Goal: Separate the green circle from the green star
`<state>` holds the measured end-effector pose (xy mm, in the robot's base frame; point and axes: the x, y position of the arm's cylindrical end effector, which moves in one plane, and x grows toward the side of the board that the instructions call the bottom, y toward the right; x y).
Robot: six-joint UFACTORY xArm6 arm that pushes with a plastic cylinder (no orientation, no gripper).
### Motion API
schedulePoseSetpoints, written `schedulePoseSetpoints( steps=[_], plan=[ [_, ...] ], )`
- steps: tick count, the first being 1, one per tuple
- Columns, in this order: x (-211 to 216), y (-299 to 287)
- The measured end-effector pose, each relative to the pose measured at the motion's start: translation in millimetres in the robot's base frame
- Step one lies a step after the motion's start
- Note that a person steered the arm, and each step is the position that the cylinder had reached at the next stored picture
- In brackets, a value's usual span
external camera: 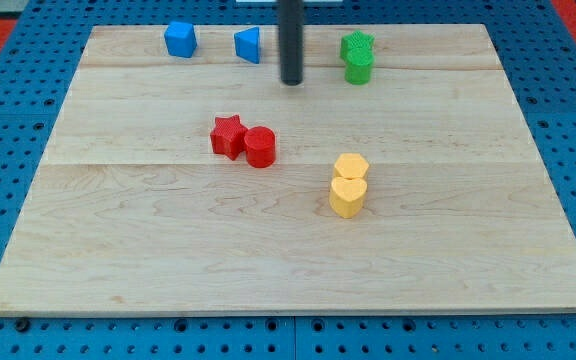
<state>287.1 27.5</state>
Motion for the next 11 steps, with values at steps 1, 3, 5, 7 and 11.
schedulePoseSetpoints(
  steps=[1, 3, 5, 7, 11],
  plan=[
    [-17.9, 54.9],
    [-17.0, 80.3],
    [-7.5, 66.7],
    [8.0, 89.7],
    [-3.7, 150.3]
  ],
)
